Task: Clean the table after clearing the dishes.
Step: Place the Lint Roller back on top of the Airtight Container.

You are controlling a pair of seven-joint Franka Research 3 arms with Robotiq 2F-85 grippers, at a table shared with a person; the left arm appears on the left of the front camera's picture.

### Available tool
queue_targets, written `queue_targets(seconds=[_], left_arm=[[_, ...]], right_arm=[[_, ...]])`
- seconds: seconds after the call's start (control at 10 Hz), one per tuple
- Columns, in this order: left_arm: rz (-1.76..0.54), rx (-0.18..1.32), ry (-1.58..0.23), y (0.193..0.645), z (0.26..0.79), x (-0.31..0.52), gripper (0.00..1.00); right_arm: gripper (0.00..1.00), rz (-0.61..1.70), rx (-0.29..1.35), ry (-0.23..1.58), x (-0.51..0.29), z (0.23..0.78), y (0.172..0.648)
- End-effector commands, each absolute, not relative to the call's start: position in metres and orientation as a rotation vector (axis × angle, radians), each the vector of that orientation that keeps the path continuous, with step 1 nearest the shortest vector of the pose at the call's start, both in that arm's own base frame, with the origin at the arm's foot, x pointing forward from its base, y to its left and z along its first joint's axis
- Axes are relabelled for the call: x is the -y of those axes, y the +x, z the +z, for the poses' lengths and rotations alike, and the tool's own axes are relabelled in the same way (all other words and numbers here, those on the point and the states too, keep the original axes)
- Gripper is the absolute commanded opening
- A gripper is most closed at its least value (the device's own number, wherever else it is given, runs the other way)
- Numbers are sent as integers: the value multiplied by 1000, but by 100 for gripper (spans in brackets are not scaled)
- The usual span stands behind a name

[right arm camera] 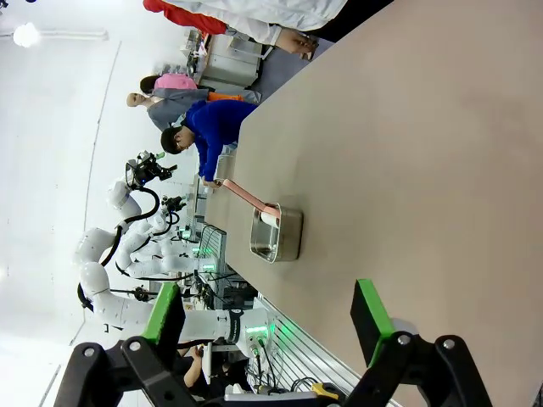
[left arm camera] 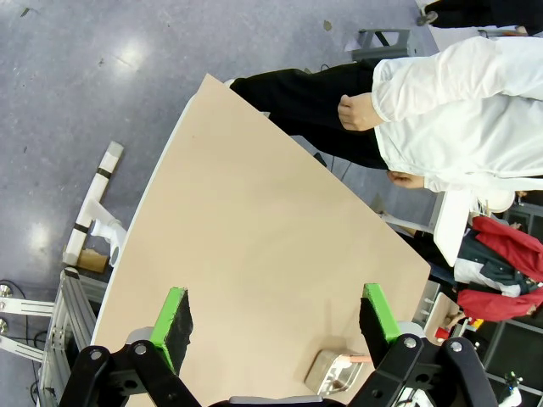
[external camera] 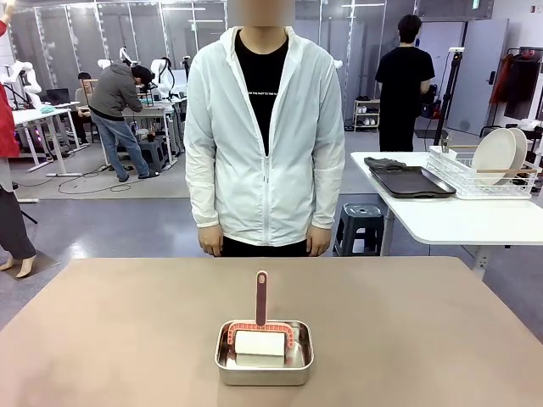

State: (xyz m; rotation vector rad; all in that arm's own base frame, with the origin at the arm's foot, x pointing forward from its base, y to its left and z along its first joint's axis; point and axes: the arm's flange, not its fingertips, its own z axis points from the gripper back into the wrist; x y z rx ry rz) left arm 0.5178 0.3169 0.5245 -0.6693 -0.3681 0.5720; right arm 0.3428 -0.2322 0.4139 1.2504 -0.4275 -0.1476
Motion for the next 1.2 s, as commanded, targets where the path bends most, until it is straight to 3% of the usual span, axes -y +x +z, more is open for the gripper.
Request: queue_targets(seconds=[0.0, 1.1], left_arm=[[568, 381, -663, 512, 525, -315, 100], [568, 381, -663, 512, 525, -315, 100]], right_arm=[[100, -146, 442, 1257, 233, 417, 344], [100, -146, 442, 1257, 233, 417, 344]])
